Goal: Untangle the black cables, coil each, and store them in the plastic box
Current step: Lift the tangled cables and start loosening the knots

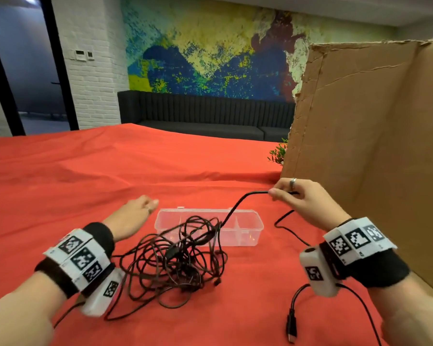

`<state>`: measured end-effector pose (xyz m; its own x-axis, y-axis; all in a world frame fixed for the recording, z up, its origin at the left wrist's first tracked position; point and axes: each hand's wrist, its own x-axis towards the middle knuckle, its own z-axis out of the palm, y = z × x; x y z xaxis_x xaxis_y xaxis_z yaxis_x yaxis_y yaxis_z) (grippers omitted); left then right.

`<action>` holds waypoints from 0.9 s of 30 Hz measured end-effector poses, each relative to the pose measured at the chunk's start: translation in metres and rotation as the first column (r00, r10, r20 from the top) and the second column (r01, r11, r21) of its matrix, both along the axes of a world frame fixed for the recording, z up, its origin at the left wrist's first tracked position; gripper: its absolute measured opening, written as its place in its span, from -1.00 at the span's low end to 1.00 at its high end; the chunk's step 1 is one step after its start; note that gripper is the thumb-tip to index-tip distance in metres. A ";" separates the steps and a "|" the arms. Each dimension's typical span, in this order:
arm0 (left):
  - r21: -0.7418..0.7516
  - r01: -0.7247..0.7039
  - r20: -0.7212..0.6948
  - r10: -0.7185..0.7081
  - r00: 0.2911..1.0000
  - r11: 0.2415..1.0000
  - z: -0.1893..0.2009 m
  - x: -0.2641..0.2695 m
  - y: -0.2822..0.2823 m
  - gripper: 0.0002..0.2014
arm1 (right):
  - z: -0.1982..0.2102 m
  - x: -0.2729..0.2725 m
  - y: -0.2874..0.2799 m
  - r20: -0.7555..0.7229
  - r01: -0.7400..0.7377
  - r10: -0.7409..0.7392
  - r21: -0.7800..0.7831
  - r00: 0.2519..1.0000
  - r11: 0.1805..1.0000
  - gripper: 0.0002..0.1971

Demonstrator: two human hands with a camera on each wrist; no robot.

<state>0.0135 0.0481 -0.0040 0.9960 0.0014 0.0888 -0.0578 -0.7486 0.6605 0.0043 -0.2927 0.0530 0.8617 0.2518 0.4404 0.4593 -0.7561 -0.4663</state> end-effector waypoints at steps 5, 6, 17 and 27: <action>-0.088 0.504 0.116 -0.494 0.862 0.859 0.028 -0.024 -0.080 -0.57 | -0.002 -0.012 0.042 0.062 -0.149 0.141 0.143 0.988 0.978 -0.78; -0.053 0.537 0.081 -0.532 0.843 0.842 0.023 -0.021 -0.089 -0.66 | 0.000 -0.011 0.042 0.103 -0.127 0.109 0.178 0.989 0.976 -0.77; 0.209 0.453 -0.043 -0.455 0.889 0.867 0.011 -0.003 -0.096 -0.80 | -0.003 0.009 0.001 0.191 0.031 -0.276 0.769 0.942 0.638 -0.64; 0.144 0.295 0.125 -0.313 0.941 0.945 0.010 -0.010 -0.095 -0.65 | -0.032 0.008 -0.018 0.087 0.497 -0.500 0.053 0.862 0.866 -0.75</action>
